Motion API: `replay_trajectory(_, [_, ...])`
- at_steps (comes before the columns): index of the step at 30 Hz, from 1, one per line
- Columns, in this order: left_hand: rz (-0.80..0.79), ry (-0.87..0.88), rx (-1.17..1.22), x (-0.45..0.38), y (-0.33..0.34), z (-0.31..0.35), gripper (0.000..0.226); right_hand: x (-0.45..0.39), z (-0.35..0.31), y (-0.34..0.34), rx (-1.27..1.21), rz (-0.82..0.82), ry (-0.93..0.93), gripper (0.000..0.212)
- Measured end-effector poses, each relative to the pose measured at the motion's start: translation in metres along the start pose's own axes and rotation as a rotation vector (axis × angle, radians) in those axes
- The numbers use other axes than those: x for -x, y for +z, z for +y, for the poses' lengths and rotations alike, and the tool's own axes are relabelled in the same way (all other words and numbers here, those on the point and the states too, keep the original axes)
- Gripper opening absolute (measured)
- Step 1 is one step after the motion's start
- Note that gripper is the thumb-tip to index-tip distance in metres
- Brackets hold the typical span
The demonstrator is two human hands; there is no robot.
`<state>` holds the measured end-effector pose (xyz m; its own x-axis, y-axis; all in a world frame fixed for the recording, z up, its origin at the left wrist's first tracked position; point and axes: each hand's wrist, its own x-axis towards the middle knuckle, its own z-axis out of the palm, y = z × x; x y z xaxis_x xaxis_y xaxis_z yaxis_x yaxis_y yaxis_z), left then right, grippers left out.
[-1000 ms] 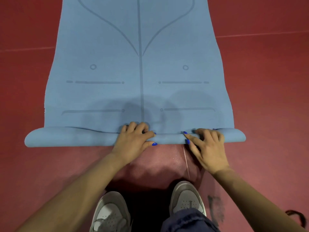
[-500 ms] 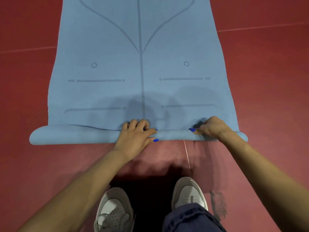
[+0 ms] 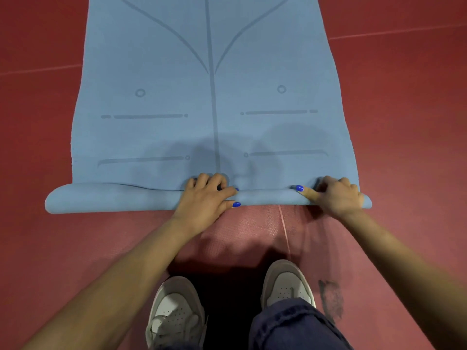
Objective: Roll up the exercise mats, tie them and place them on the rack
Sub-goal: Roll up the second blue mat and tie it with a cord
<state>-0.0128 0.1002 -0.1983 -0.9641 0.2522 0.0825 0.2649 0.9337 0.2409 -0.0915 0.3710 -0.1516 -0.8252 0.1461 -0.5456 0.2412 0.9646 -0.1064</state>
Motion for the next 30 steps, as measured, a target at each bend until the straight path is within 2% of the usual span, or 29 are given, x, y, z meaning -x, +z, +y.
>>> replay_trajectory(2, [-0.003,0.001,-0.017,0.001,0.001,0.001,0.041,-0.002,0.021,0.002,-0.176,0.002,-0.143,0.029])
replay_trajectory(3, [0.001,0.000,-0.025,0.001,0.002,0.001,0.042,-0.002,0.029,0.000,-0.235,-0.039,-0.214,0.026])
replay_trajectory(6, [0.001,0.002,-0.026,0.001,0.003,0.001,0.042,-0.005,0.046,-0.004,-0.281,-0.134,-0.272,0.042])
replay_trajectory(7, [0.002,0.004,-0.024,0.001,0.002,0.001,0.042,-0.005,0.044,-0.007,-0.265,-0.136,-0.290,0.042])
replay_trajectory(10, [-0.005,0.009,-0.017,-0.001,0.001,0.000,0.043,-0.011,0.038,-0.009,-0.254,-0.126,-0.279,0.026])
replay_trajectory(13, [-0.012,-0.004,-0.013,-0.001,0.001,0.000,0.043,-0.013,0.028,-0.013,-0.288,-0.108,-0.215,0.035])
replay_trajectory(15, [-0.005,0.000,-0.004,-0.002,0.002,0.000,0.044,-0.011,0.025,-0.008,-0.065,-0.001,-0.223,0.040])
replay_trajectory(18, [0.000,0.010,0.019,-0.003,0.002,-0.002,0.044,-0.005,0.028,0.009,0.295,0.353,-0.426,0.025])
replay_trajectory(20, [0.004,0.013,0.038,-0.004,0.001,-0.003,0.043,-0.001,0.030,0.014,0.393,0.487,-0.520,0.022])
replay_trajectory(23, [0.008,0.006,0.037,-0.003,0.002,-0.003,0.042,0.010,0.028,0.017,0.363,0.590,-0.671,0.016])
replay_trajectory(25, [0.029,-0.014,0.004,-0.001,0.005,-0.001,0.041,0.018,0.029,0.022,0.373,0.626,-0.720,0.025])
replay_trajectory(30, [0.023,-0.022,0.002,-0.003,0.003,0.000,0.045,0.030,0.028,0.028,0.405,0.615,-0.614,0.031])
